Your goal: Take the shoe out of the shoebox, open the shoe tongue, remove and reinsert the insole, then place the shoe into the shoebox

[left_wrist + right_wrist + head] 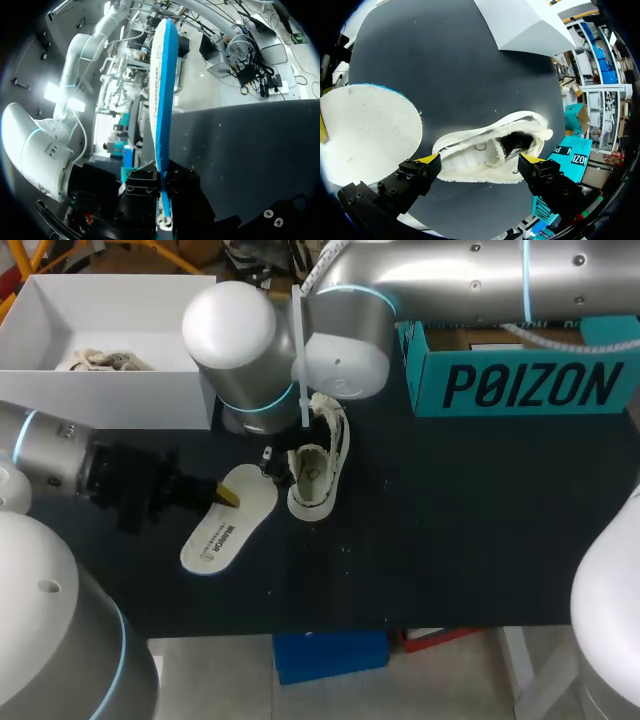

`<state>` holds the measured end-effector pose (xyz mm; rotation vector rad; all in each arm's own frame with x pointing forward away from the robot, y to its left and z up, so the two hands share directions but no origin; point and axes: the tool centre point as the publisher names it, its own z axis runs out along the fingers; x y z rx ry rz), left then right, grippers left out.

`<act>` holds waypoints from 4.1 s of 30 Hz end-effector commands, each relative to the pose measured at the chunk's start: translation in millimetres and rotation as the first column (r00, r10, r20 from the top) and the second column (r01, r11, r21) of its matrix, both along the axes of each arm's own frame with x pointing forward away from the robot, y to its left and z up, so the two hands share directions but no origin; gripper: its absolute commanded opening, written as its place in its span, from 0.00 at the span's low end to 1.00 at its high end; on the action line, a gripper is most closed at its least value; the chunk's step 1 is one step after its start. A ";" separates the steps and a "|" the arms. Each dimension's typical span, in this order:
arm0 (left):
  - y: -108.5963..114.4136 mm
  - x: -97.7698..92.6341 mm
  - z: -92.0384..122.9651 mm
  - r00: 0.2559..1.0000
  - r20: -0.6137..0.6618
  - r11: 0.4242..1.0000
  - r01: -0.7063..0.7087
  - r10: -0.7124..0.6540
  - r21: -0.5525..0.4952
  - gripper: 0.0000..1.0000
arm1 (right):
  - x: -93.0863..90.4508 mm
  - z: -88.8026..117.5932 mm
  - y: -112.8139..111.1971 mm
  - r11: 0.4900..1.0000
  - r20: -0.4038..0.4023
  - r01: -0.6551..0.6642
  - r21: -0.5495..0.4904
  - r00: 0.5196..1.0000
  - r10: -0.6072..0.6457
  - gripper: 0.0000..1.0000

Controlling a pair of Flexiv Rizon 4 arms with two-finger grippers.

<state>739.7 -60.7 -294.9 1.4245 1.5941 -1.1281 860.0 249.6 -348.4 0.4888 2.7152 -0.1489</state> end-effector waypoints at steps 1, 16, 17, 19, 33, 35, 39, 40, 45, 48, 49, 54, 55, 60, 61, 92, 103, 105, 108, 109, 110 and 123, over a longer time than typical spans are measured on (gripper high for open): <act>-1.5 2.2 -0.3 1.000 -0.024 1.000 0.018 -0.018 -0.002 0.00 | 0.3 -9.2 -3.1 1.000 0.007 0.001 -0.002 1.000 -0.001 1.00; 1.5 3.1 -2.3 1.000 -0.012 1.000 0.015 -0.015 0.002 0.00 | 9.7 -17.4 -7.5 1.000 0.009 0.004 -0.002 1.000 -0.004 1.00; 1.4 3.3 -2.6 1.000 -0.013 1.000 0.015 -0.015 0.002 0.00 | 10.1 -17.6 -7.5 1.000 0.009 0.003 -0.002 1.000 -0.003 1.00; 1.3 3.9 -3.1 1.000 -0.018 1.000 0.007 -0.007 0.002 0.00 | 11.3 -18.5 -7.9 1.000 0.008 0.003 -0.004 1.000 -0.003 1.00; 1.3 3.9 -3.1 1.000 -0.018 1.000 0.007 -0.007 0.002 0.00 | 23.0 -31.6 -13.4 1.000 0.019 0.014 0.010 1.000 -0.014 0.68; 1.3 3.9 -3.1 1.000 -0.018 1.000 0.007 -0.007 0.002 0.00 | 25.7 -30.8 -12.6 1.000 0.025 0.011 0.015 1.000 -0.012 0.68; 1.3 3.9 -3.1 1.000 -0.018 1.000 0.007 -0.007 0.002 0.00 | 31.8 -30.5 -15.0 1.000 0.030 0.002 0.019 1.000 -0.002 0.67; 1.3 3.9 -3.1 1.000 -0.018 1.000 0.007 -0.007 0.002 0.00 | 32.9 -30.4 -15.8 1.000 0.031 0.001 0.020 1.000 -0.001 0.65; 1.3 3.9 -3.1 1.000 -0.018 1.000 0.007 -0.007 0.002 0.00 | 36.6 -27.9 -18.6 1.000 0.036 -0.007 0.017 0.999 0.007 0.42; 1.3 3.9 -3.1 1.000 -0.018 1.000 0.007 -0.007 0.002 0.00 | 38.0 -26.3 -20.4 1.000 0.036 -0.013 0.013 0.999 0.012 0.32; 1.3 3.9 -3.1 1.000 -0.018 1.000 0.007 -0.007 0.002 0.00 | 38.4 -25.9 -21.1 1.000 0.036 -0.014 0.012 0.999 0.014 0.29; 1.3 3.9 -3.1 1.000 -0.018 1.000 0.007 -0.007 0.002 0.00 | 40.1 -25.4 -22.1 0.999 0.032 -0.034 -0.002 0.999 0.034 0.15; 1.3 3.9 -3.1 1.000 -0.018 1.000 0.007 -0.007 0.002 0.00 | 40.8 -25.5 -22.4 0.999 0.032 -0.035 -0.003 0.999 0.035 0.10; 1.3 3.9 -3.1 1.000 -0.018 1.000 0.007 -0.007 0.002 0.00 | 43.6 -24.1 -22.0 0.998 0.023 -0.057 -0.020 0.998 0.057 0.00; 1.3 3.9 -3.1 1.000 -0.018 1.000 0.007 -0.007 0.002 0.00 | 44.1 -23.6 -21.5 0.998 0.022 -0.060 -0.023 0.998 0.061 0.00; 1.3 3.9 -3.1 1.000 -0.018 1.000 0.007 -0.007 0.002 0.00 | 64.1 28.7 -24.3 0.956 -0.026 -0.159 -0.246 0.987 0.157 0.00; 1.3 3.9 -3.1 1.000 -0.018 1.000 0.007 -0.007 0.002 0.00 | 87.1 44.2 -19.6 0.934 -0.035 -0.193 -0.299 0.981 0.191 0.00; 1.3 3.9 -3.1 1.000 -0.018 1.000 0.007 -0.007 0.002 0.00 | 91.4 47.2 -18.8 0.931 -0.033 -0.198 -0.305 0.980 0.198 0.00; 1.3 3.9 -3.1 1.000 -0.018 1.000 0.007 -0.007 0.002 0.00 | 97.9 50.0 -17.8 0.927 -0.034 -0.207 -0.314 0.978 0.207 0.00; 1.3 3.9 -3.1 1.000 -0.018 1.000 0.007 -0.007 0.002 0.00 | 100.5 51.1 -17.6 0.924 -0.034 -0.210 -0.319 0.977 0.211 0.00; 1.3 3.9 -3.1 1.000 -0.018 1.000 0.007 -0.007 0.002 0.00 | 102.4 52.3 -17.2 0.923 -0.034 -0.211 -0.321 0.977 0.212 0.00; 1.3 3.9 -3.1 1.000 -0.018 1.000 0.007 -0.007 0.002 0.00 | 117.3 56.9 -19.0 0.916 -0.032 -0.221 -0.335 0.974 0.224 0.00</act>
